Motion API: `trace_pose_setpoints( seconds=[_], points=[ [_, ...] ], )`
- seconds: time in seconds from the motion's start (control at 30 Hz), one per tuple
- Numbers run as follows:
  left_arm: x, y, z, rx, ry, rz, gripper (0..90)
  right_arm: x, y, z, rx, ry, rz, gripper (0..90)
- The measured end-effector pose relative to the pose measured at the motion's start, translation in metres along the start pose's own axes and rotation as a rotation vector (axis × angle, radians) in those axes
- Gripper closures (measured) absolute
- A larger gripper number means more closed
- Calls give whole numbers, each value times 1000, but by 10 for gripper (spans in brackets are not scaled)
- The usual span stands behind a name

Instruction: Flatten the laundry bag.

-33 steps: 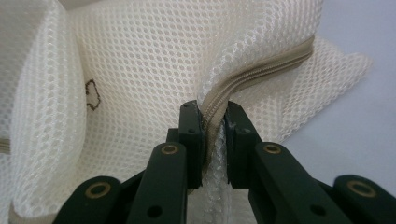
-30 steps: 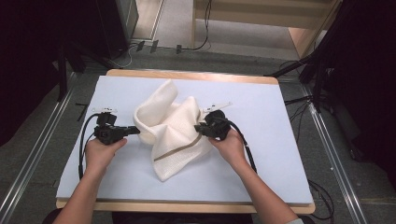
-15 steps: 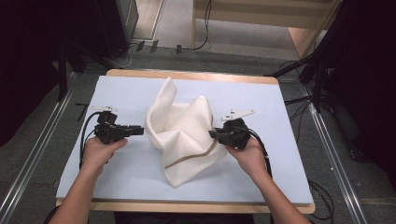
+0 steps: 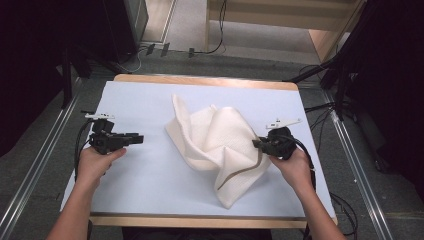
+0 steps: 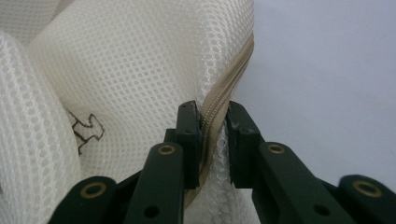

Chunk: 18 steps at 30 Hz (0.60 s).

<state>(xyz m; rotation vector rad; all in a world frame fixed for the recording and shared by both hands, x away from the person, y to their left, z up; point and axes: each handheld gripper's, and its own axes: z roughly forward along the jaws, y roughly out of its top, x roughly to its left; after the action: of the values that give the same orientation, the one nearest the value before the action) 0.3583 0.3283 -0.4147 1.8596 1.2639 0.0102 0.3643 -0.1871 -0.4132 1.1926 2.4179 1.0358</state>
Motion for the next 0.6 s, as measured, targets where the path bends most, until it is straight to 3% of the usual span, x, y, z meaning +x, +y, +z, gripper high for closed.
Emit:
trace_pose_setpoints(
  seconds=[0.03, 0.07, 0.17, 0.23, 0.27, 0.33, 0.37, 0.4, 0.6],
  points=[
    [0, 0, 0, 0, 0, 0, 609, 0, 0, 0, 0, 0, 0, 781],
    [0, 0, 1, 2, -1, 2, 605, -7, -1, 2, 7, 21, 36, 646],
    [-1, 1, 1, 2, -2, 8, 587, -8, 2, 0, -11, 27, 64, 522],
    [-2, 2, 1, 4, 2, 11, 579, -5, 6, -3, -31, 27, 65, 503],
    [-5, 2, 2, 13, 8, 22, 573, 1, 15, -11, -76, 40, 67, 561],
    [-6, 3, 4, 24, 12, 27, 561, 11, 23, -16, -105, 87, 66, 694],
    [-6, 3, 4, 24, 12, 27, 557, 11, 23, -16, -105, 87, 66, 694],
    [-8, 4, 5, 33, 16, 35, 553, 26, 30, -13, -102, 150, 53, 771],
    [-11, 7, 4, 39, 20, 50, 534, 61, 34, 13, -38, 270, 18, 846]
  ],
)
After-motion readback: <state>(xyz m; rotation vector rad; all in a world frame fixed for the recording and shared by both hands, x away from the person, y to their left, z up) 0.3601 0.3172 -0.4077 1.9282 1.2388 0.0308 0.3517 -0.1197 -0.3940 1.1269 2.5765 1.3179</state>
